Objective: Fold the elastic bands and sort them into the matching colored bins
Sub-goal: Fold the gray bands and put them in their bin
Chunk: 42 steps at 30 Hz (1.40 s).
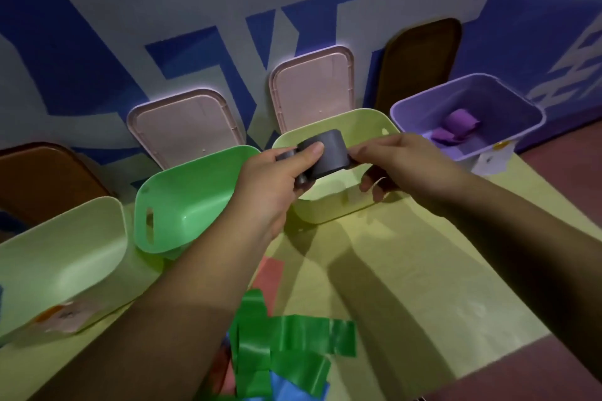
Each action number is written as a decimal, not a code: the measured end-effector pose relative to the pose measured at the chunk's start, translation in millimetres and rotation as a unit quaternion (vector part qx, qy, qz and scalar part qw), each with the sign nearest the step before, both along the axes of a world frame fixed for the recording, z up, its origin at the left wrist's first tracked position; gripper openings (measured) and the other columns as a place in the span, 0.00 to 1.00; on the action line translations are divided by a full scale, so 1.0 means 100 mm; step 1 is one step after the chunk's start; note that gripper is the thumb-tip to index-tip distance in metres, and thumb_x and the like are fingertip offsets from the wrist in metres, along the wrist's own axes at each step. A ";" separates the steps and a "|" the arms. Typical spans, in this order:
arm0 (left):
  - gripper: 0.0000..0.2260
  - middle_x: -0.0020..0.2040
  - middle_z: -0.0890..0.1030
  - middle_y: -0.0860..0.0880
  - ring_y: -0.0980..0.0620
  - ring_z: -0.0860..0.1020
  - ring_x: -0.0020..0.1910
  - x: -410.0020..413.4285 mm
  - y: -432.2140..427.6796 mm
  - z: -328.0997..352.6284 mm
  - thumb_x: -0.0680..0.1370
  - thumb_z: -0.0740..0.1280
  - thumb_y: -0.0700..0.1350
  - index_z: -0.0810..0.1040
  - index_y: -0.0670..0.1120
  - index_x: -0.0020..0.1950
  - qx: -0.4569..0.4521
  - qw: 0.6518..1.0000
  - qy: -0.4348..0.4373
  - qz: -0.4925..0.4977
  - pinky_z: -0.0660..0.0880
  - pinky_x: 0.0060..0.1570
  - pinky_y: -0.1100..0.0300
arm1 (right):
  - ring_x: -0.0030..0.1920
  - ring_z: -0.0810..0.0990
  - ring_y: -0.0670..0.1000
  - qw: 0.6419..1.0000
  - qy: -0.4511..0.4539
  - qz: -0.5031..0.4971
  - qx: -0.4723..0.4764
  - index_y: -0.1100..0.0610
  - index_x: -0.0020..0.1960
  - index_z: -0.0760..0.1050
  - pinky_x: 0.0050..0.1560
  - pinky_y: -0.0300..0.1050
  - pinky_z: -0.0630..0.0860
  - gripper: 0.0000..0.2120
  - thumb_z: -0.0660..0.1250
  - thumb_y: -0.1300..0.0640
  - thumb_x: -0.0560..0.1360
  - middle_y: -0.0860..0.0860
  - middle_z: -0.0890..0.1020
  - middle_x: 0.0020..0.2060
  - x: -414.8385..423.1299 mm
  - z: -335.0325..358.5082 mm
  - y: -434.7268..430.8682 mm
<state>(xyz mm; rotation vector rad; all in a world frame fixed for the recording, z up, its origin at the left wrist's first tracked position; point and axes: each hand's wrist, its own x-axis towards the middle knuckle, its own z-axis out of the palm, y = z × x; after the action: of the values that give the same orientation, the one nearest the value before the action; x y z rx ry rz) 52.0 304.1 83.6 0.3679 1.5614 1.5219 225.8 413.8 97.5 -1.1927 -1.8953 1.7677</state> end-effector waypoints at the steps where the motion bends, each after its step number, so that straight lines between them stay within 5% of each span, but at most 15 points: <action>1: 0.17 0.50 0.78 0.39 0.43 0.81 0.49 0.01 0.10 -0.01 0.77 0.78 0.40 0.80 0.30 0.59 -0.006 1.000 -0.008 -0.005 0.85 0.55 0.49 | 0.45 0.87 0.59 0.999 -0.029 0.006 0.034 0.53 0.55 0.88 0.48 0.55 0.83 0.11 0.68 0.49 0.84 0.52 0.89 0.48 0.03 0.01 0.10; 5: 0.13 0.47 0.87 0.44 0.49 0.87 0.48 0.11 0.51 -0.16 0.76 0.79 0.42 0.82 0.35 0.54 -0.041 0.999 -0.016 -0.017 0.85 0.56 0.50 | 0.46 0.81 0.45 0.936 -0.175 -0.008 0.304 0.50 0.65 0.85 0.49 0.41 0.75 0.12 0.65 0.53 0.85 0.48 0.86 0.57 0.17 -0.03 0.50; 9: 0.22 0.50 0.86 0.42 0.44 0.87 0.50 0.15 0.94 -0.46 0.70 0.85 0.47 0.80 0.37 0.55 -0.109 0.993 0.051 -0.021 0.86 0.52 0.47 | 0.61 0.78 0.58 0.875 -0.264 0.057 0.403 0.50 0.70 0.82 0.65 0.54 0.76 0.16 0.66 0.54 0.84 0.55 0.79 0.65 0.27 -0.29 0.83; 15: 0.26 0.50 0.87 0.39 0.40 0.87 0.48 0.14 1.44 -0.87 0.63 0.87 0.51 0.82 0.38 0.52 -0.203 0.975 0.075 -0.047 0.85 0.52 0.40 | 0.66 0.73 0.58 0.869 -0.275 0.103 0.398 0.51 0.71 0.80 0.64 0.58 0.77 0.19 0.65 0.60 0.83 0.54 0.76 0.65 0.29 -0.42 0.89; 25: 0.23 0.52 0.86 0.43 0.44 0.84 0.45 0.18 1.79 -1.20 0.73 0.81 0.56 0.83 0.43 0.59 -0.290 0.948 0.115 -0.064 0.73 0.31 0.56 | 0.64 0.72 0.58 0.875 -0.254 0.122 0.394 0.53 0.69 0.80 0.63 0.55 0.76 0.16 0.65 0.59 0.83 0.55 0.76 0.64 0.32 -0.48 0.98; 35: 0.27 0.53 0.84 0.42 0.39 0.83 0.47 0.16 1.78 -1.12 0.73 0.77 0.65 0.82 0.44 0.59 -0.325 0.920 0.192 -0.104 0.78 0.35 0.54 | 0.63 0.72 0.58 0.874 -0.232 0.095 0.417 0.54 0.65 0.81 0.61 0.54 0.76 0.13 0.65 0.61 0.83 0.55 0.76 0.62 0.32 -0.53 0.92; 42: 0.09 0.47 0.82 0.43 0.40 0.84 0.48 0.21 1.42 -0.62 0.81 0.68 0.51 0.78 0.46 0.48 -0.276 0.932 0.213 -0.101 0.81 0.47 0.50 | 0.63 0.72 0.58 0.880 -0.192 0.055 0.432 0.53 0.64 0.82 0.59 0.49 0.70 0.12 0.65 0.59 0.83 0.54 0.78 0.61 0.33 -0.49 0.70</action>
<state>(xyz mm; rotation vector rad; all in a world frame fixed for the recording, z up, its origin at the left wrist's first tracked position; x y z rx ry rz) 72.9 446.5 21.4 0.5330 2.1339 0.8210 259.2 483.4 48.7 -1.1053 -2.5735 0.5296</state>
